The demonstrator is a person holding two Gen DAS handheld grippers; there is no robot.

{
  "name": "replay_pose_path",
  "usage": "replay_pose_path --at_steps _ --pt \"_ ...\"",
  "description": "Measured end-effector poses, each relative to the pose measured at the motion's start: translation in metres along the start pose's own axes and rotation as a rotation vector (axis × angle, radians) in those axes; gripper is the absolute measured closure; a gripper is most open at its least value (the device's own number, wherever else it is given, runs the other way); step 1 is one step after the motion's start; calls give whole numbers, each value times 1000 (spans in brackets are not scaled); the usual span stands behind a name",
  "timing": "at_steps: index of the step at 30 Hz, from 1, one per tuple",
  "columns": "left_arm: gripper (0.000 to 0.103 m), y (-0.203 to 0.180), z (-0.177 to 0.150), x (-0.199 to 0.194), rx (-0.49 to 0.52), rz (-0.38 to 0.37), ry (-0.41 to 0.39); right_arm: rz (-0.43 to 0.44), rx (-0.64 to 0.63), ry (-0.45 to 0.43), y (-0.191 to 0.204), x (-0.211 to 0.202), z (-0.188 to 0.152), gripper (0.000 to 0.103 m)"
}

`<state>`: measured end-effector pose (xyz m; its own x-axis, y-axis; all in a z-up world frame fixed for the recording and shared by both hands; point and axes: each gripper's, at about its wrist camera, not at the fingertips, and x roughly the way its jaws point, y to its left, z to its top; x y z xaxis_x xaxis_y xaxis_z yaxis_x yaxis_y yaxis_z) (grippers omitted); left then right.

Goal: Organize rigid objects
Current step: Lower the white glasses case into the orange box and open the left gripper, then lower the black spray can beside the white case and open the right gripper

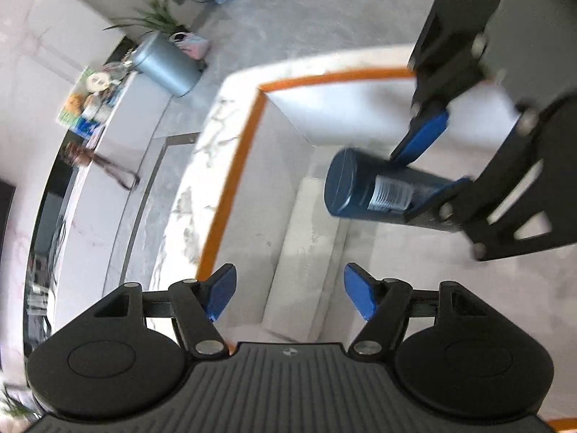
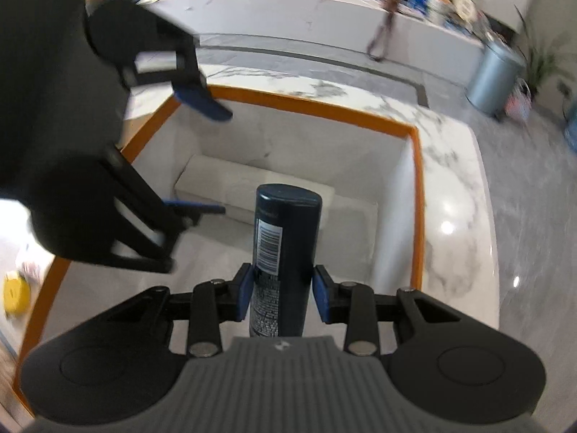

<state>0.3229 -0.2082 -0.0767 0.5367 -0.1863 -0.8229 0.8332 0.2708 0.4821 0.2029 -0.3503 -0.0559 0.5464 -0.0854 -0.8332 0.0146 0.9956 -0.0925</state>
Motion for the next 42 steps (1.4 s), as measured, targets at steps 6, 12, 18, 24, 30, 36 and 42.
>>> replay_pose_path --at_steps 6,12,18,24,30,36,42 --pt "25 16 -16 -30 -228 -33 77 -37 -328 -12 36 2 -2 67" --pt "38 30 -37 -28 -412 -95 201 -66 -693 19 75 12 -12 67" --pt "64 16 -48 -35 -425 -155 163 -157 -1088 40 97 35 -35 68" --pt "72 22 -51 -29 -426 -192 115 -219 -1231 -34 97 56 -47 67" --pt "72 23 -55 -25 -445 -203 82 -245 -1234 -106 77 54 -50 49" --pt "72 23 -55 -24 -447 -204 70 -242 -1081 28 47 47 -39 62" --pt "72 23 -55 -22 -446 -198 71 -225 -852 186 29 53 -9 55"
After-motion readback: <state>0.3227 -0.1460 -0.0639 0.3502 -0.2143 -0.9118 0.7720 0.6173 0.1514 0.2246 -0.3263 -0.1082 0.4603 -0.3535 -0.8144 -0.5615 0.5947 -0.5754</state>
